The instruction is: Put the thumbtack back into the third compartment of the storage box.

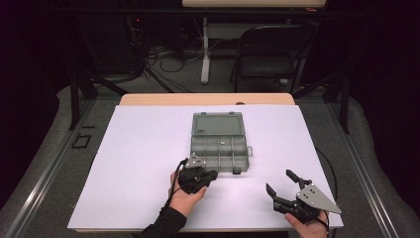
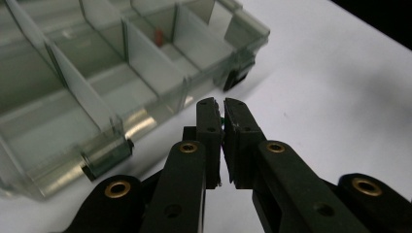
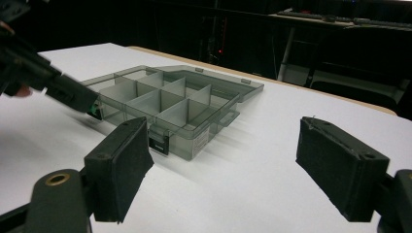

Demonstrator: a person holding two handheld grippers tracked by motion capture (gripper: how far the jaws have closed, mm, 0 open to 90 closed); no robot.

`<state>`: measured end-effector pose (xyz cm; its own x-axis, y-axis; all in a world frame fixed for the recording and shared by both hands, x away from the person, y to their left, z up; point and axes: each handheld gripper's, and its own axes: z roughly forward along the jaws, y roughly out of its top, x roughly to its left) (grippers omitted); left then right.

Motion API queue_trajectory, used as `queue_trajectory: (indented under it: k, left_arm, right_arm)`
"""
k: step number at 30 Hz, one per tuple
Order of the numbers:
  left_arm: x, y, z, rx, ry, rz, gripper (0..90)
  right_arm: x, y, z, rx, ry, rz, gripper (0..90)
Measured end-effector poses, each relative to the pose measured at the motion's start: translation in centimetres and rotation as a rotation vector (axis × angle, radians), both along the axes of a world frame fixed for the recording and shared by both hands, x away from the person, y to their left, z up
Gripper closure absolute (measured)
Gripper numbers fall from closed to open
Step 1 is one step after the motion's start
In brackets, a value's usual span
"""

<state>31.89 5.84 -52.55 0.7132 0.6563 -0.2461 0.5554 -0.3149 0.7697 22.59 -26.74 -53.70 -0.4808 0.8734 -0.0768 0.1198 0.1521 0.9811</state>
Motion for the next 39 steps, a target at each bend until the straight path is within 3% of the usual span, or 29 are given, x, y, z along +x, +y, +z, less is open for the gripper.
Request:
queue_trajectory:
  k: [8, 14, 20, 26, 39]
  left_arm:
    - [2.2, -0.6, 3.1, -0.021, -0.036, 0.003, 86.0]
    - [4.6, -1.6, 4.4, -0.018, -0.030, 0.013, 86.1]
    - [6.9, -2.8, 4.3, 0.019, -0.016, 0.031, 86.1]
    - [8.4, -3.6, 4.2, 0.024, -0.003, 0.052, 86.0]
    - [9.6, -4.1, 3.3, 0.046, 0.028, 0.075, 86.0]
  right_arm:
    - [0.0, 0.0, 0.0, 0.000, 0.001, 0.000, 18.9]
    - [0.0, 0.0, 0.0, -0.002, 0.001, 0.002, 19.0]
    - [0.1, 0.0, 0.0, -0.001, 0.001, 0.005, 19.0]
    - [0.1, 0.0, 0.0, 0.000, 0.004, 0.007, 19.0]
    - [0.1, 0.0, 0.0, -0.001, 0.003, 0.008, 19.0]
